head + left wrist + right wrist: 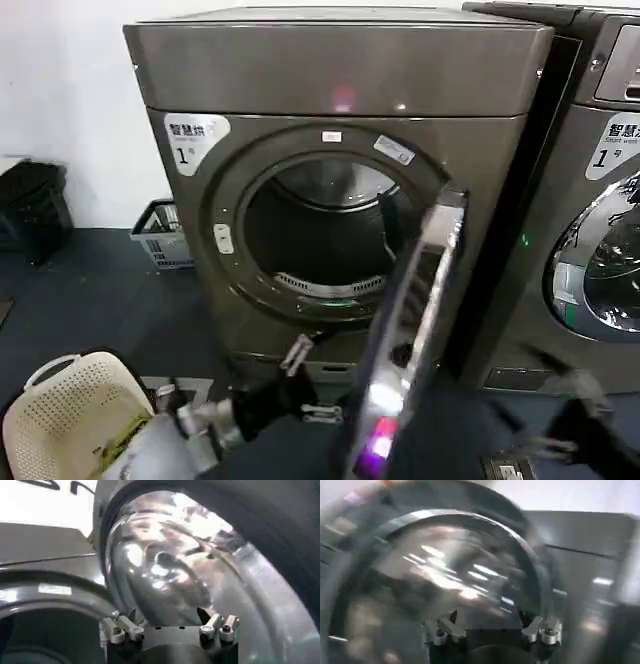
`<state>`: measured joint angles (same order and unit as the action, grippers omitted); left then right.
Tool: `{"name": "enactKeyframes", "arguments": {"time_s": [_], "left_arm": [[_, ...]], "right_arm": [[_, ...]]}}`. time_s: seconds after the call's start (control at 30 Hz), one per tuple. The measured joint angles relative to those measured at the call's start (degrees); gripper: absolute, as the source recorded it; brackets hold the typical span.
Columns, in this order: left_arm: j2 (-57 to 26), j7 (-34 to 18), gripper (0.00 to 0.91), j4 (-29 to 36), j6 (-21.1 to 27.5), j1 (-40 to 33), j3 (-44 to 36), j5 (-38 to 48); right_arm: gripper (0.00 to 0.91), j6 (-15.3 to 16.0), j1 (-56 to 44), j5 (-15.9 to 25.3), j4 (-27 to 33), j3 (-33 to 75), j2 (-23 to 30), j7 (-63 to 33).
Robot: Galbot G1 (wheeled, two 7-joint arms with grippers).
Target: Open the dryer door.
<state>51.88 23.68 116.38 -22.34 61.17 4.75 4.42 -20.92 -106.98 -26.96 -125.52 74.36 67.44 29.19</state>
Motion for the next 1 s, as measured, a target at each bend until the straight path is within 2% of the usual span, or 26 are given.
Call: {"name": "enactKeyframes", "arguments": {"time_s": [0.13,0.3,0.43,0.6,0.73,0.83,1.0], "left_arm": [[1.24,-0.23,0.907,-1.65,0.01,-3.47,-4.78,0.05],[3.12,-0.48,0.907,-3.7,0.11,-7.67,-9.71,0.86],[4.51,-0.55,0.907,-6.03,0.4,-11.63,-13.13,1.31],[7.14,-1.37,0.907,-9.24,0.44,-16.37,-16.46,1.31],[9.8,-1.88,0.907,-12.3,0.44,-19.7,-19.22,1.27],[11.56,-2.08,0.907,-14.65,0.38,-21.78,-21.15,1.24],[15.15,-2.39,0.907,-18.66,0.27,-25.35,-24.62,1.26]], "right_arm": [[0.907,3.86,0.19,3.8,1.09,5.79,6.42,-11.32],[0.907,13.0,2.13,7.9,3.16,10.96,13.56,-27.74],[0.907,17.85,4.3,10.85,6.4,15.63,17.06,-37.48],[0.907,19.53,5.88,13.13,11.37,22.7,20.06,-45.44],[0.907,22.2,6.73,13.86,14.98,28.14,20.78,-46.62],[0.907,22.37,6.76,14.11,17.63,31.48,20.79,-46.65],[0.907,23.59,7.4,18.61,22.5,36.27,19.95,-48.72]]}}
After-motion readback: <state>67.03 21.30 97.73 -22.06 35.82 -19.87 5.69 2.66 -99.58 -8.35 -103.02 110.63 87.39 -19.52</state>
